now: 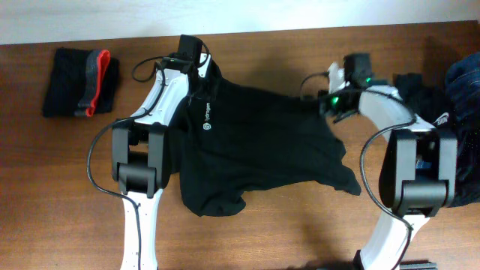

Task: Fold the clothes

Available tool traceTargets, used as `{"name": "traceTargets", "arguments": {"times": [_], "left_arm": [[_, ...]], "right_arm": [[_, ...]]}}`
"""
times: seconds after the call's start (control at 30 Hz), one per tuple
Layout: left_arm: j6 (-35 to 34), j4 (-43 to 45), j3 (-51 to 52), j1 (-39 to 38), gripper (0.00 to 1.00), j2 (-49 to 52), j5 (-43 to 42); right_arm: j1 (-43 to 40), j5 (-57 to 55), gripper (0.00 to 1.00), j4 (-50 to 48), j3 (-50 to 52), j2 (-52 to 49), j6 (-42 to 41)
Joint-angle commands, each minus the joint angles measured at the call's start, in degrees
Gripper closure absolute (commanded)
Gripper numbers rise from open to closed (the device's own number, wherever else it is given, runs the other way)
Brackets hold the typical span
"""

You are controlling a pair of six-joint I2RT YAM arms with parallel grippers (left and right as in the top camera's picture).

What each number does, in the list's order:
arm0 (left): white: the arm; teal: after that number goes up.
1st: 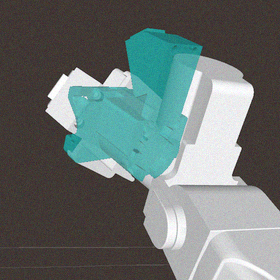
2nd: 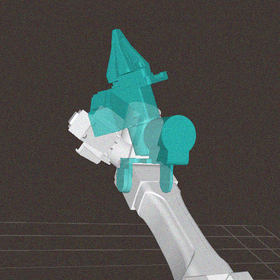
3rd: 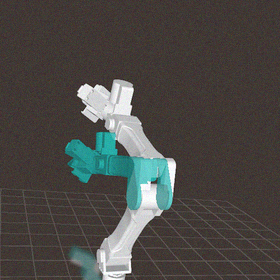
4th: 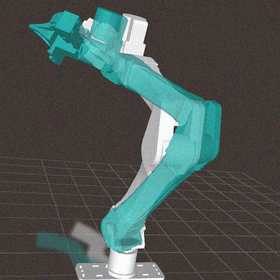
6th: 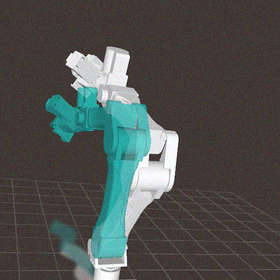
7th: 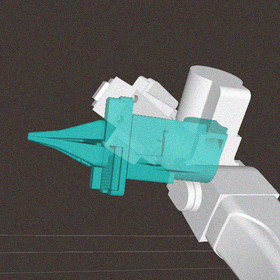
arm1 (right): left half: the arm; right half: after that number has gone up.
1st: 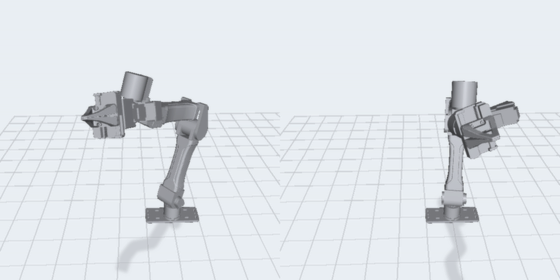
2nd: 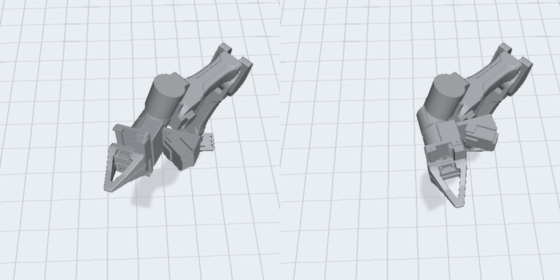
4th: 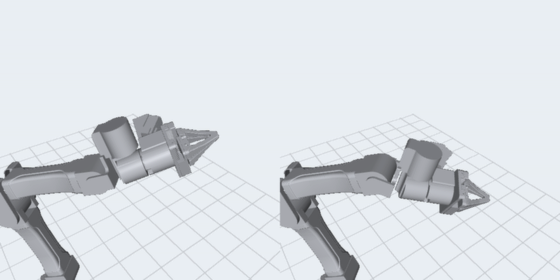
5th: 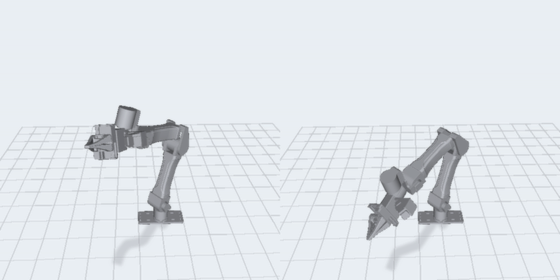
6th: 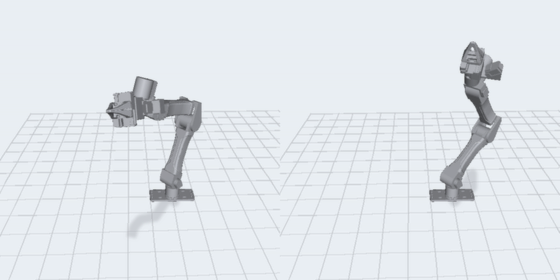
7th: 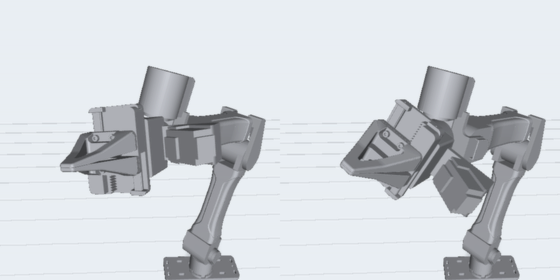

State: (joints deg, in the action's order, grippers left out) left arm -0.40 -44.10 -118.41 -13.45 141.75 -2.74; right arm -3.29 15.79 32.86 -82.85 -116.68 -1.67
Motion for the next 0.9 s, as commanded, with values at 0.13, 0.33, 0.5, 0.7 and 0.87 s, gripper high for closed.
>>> {"name": "traceTargets", "arguments": {"times": [0.13,0.33,0.5,0.7,0.87], "left_arm": [[0.3,-2.1,-0.1,2.8,0.20,1.6,1.0],[0.3,-2.0,-0.1,3.9,0.20,1.6,1.0],[0.3,-2.0,-0.1,3.9,0.20,1.6,1.0],[0.3,-2.4,-0.1,3.9,0.20,1.6,1.0],[0.7,-1.9,-2.2,3.9,0.20,1.6,1.0]], "right_arm": [[-3.3,-1.3,0.96,4.5,-17.6,2.2,6.4],[-3.2,-11.8,0.79,5.1,-20.4,1.8,11.1],[-3.2,-13.0,0.31,2.6,-20.2,-0.2,11.6],[-3.1,-15.4,0.25,4.3,-20.7,0.5,11.5],[-2.1,-14.8,0.19,10.9,-21.1,4.3,10.5]]}}
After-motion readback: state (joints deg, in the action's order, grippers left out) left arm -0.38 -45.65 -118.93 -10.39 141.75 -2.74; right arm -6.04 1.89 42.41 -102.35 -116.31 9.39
